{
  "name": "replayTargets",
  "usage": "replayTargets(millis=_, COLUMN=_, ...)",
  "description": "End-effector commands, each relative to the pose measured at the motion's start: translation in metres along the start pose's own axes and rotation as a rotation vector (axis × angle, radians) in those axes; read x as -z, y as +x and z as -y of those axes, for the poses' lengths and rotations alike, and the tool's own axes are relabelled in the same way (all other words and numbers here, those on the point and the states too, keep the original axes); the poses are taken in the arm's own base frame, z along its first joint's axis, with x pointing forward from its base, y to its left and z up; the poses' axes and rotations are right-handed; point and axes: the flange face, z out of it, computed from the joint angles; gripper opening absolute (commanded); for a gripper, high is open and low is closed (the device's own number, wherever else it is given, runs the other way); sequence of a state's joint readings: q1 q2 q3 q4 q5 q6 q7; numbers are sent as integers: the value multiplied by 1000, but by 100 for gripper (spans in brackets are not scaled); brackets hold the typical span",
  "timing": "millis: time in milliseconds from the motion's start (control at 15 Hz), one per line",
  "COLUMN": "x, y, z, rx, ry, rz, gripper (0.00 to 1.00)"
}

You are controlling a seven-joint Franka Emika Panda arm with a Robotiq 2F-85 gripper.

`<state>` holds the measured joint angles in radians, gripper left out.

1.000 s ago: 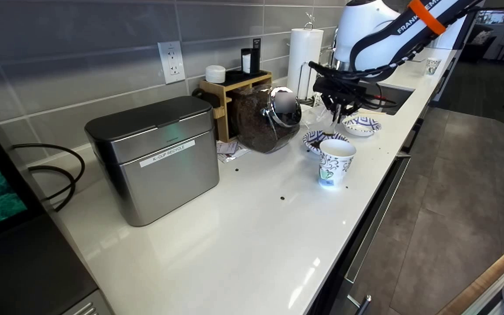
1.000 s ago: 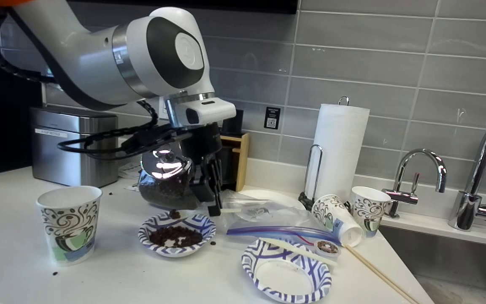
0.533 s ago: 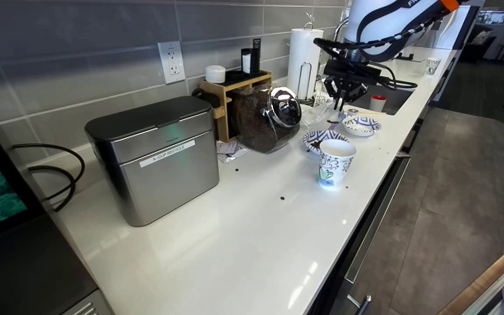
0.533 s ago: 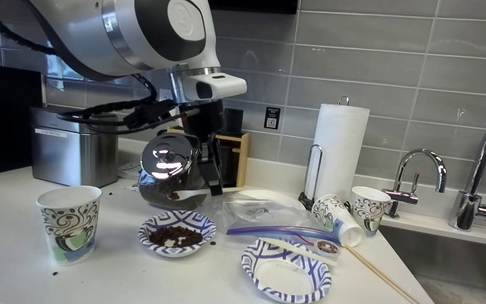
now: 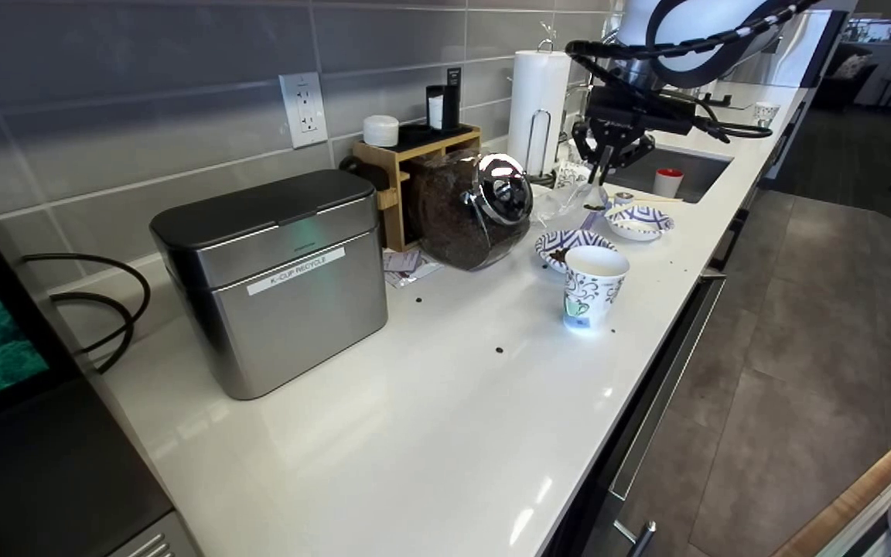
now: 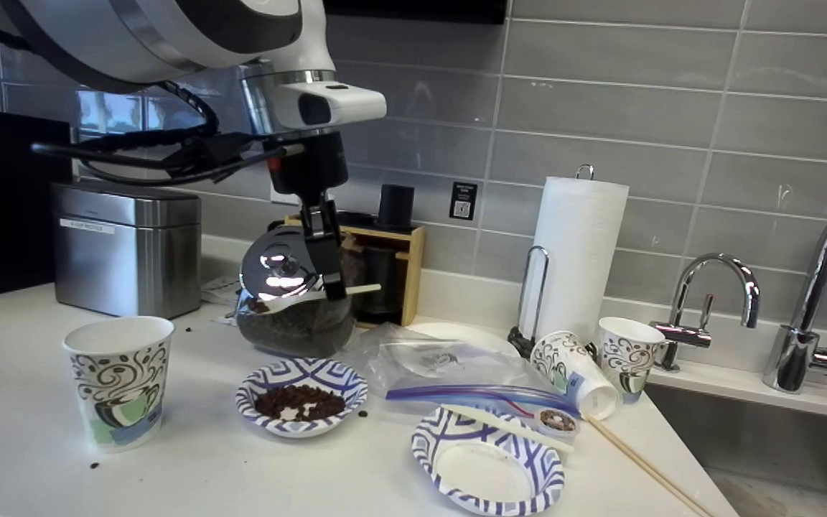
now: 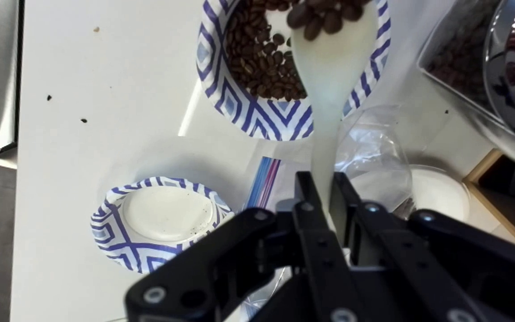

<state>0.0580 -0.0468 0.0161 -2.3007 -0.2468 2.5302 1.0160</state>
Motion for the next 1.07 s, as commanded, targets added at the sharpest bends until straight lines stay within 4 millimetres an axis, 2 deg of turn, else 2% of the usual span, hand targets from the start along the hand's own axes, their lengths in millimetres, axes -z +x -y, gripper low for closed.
replayTargets(millis=0, x=0, y=1, z=-1, rx=-1, ry=-1, rz=1, gripper=13)
replayTargets(millis=267, x=-4, y=4, z=-2, rx=-7, ry=-7, rz=5, gripper=13)
replayTargets(millis=333, x=-1, y=0, z=-1, rx=13, ry=-24, rz=-13, gripper=3)
replayTargets(millis=733, x=32, y=-36, z=8, rx=88, ry=36, rz=-28, gripper=3)
replayTargets(millis=1000, x=49, y=-57, z=0, rx=121, ry=40, rz=-57, gripper=3)
